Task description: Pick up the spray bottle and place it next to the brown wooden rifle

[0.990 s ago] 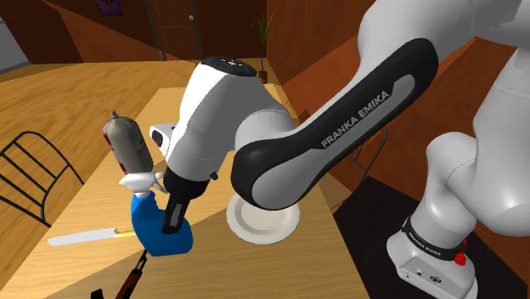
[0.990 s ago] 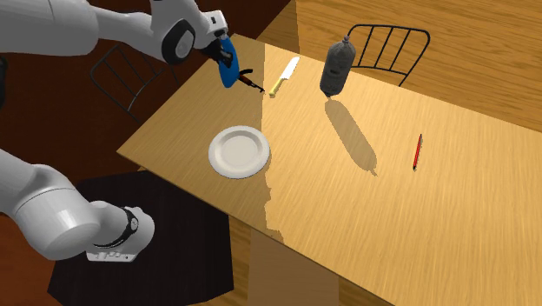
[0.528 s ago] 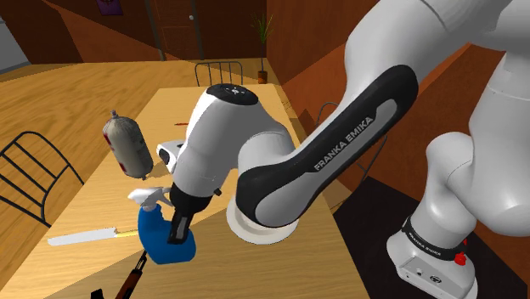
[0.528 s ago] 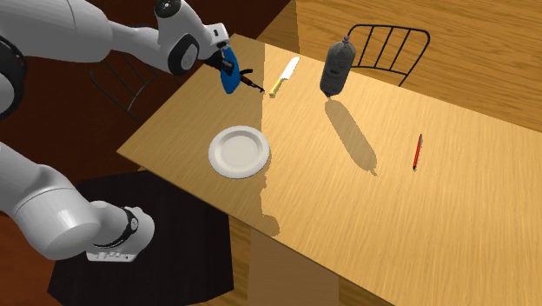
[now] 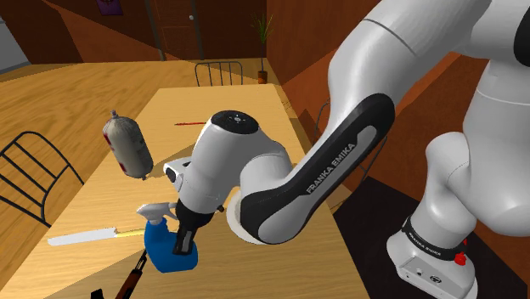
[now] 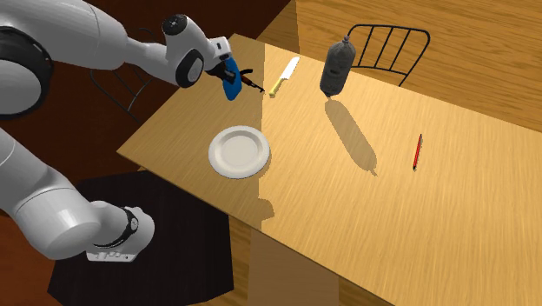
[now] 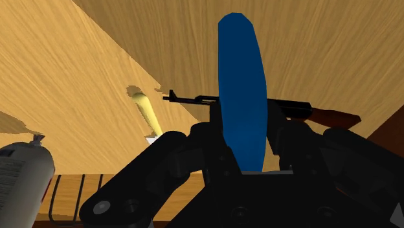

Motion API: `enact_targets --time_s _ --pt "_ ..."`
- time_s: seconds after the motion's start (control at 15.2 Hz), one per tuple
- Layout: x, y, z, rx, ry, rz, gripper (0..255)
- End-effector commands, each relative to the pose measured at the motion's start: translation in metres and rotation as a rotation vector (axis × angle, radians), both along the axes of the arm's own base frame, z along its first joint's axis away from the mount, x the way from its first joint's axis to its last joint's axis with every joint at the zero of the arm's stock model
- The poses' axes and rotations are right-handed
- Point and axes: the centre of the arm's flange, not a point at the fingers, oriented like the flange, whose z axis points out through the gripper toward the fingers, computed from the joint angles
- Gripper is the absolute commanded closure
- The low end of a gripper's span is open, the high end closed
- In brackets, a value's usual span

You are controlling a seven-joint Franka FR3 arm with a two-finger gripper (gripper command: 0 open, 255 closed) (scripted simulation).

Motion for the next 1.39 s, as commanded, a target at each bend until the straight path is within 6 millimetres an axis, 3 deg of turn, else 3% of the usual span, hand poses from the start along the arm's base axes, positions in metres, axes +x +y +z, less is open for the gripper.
enact_targets --time_s 0.0,0.07,0.59,0.66,0.99,1.25,1.32 --pt "0.000 0.000 -0.010 0.001 -0.001 0.000 255" --pt "0.000 0.000 -0.019 0.001 -0.001 0.000 255" --pt "0.000 0.000 -0.019 0.001 -0.001 0.000 255" --pt "0.000 0.000 -0.019 0.001 -0.001 0.000 0" --pt "0.000 0.000 -0.019 0.001 -0.001 0.000 0" --pt "-0.013 -0.018 0.026 0.001 -0.001 0.000 0" --pt "-0.013 -0.018 0.026 0.001 -0.001 0.000 0"
